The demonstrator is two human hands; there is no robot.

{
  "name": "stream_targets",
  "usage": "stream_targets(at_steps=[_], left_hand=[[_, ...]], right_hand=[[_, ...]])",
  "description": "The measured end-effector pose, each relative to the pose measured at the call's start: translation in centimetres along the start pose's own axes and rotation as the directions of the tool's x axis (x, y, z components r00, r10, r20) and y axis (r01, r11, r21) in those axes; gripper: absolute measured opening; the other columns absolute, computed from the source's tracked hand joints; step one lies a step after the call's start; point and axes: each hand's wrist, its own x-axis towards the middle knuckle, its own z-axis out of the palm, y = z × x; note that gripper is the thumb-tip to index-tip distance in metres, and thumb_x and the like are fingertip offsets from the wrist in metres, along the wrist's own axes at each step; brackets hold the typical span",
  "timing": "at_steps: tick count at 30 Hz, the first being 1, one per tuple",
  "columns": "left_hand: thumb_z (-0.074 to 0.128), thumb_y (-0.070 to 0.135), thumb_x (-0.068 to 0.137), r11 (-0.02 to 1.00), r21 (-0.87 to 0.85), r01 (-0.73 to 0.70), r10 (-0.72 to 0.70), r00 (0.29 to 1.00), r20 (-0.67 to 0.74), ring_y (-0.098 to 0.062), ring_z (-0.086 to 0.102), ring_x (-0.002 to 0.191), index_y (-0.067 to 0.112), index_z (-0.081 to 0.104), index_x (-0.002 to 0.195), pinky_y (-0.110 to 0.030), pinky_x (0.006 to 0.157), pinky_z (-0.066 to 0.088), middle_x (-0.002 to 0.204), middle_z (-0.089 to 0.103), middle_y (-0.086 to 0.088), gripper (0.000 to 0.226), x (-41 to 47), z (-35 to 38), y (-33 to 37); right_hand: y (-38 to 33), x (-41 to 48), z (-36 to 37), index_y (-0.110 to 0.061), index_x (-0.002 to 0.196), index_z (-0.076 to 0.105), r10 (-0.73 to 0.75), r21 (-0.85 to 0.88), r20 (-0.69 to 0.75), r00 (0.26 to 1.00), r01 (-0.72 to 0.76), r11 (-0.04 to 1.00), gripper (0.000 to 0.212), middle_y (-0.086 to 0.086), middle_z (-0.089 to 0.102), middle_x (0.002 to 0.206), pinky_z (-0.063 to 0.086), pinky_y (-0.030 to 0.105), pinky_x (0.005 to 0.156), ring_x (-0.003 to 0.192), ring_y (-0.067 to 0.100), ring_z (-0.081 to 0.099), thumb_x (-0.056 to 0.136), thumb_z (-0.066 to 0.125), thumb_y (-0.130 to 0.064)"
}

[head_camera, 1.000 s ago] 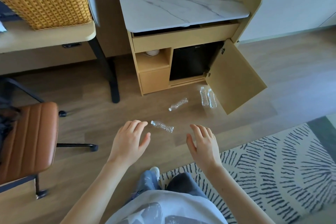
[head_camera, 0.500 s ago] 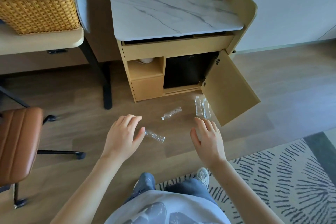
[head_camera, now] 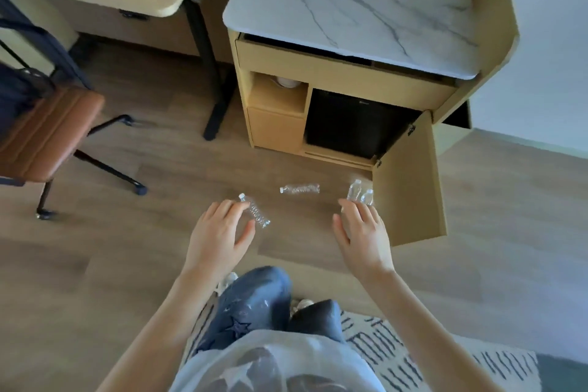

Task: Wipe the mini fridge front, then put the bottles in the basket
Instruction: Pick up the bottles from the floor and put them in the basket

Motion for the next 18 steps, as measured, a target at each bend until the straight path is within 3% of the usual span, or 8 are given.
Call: stream_targets(at_steps=[13,18], left_hand=[[0.041,0.04,0.091,0.969,0.01,0.245,-0.245,0.969,-0.019,-0.025,0.061,0.089,0.011,0.066,0.112,-0.033,0.068,0.049,0.097,0.066,0.0,0.043,3.4,4.9,1.5],[0.042,0.038,0.093,0.951,-0.007,0.308,-0.308,0.95,-0.054,-0.021,0.059,0.09,0.012,0.065,0.114,-0.029,0.07,0.047,0.097,0.065,0.003,0.04,7.6,6.3,1.1]], right_hand=[[3.1,9.8,3.0,-0.005,0.116,0.064,-0.236,0.065,0.147,0.961,0.229,0.971,0.039,0.01,0.067,0.106,0.054,0.042,0.082,0.099,0.031,0.062,0.096,0.043,-0.031],[3.3,15.7,4.5,-0.007,0.115,0.064,-0.291,0.077,0.155,0.944,0.282,0.956,0.026,0.008,0.067,0.109,0.053,0.042,0.085,0.101,0.029,0.061,0.094,0.056,-0.02]])
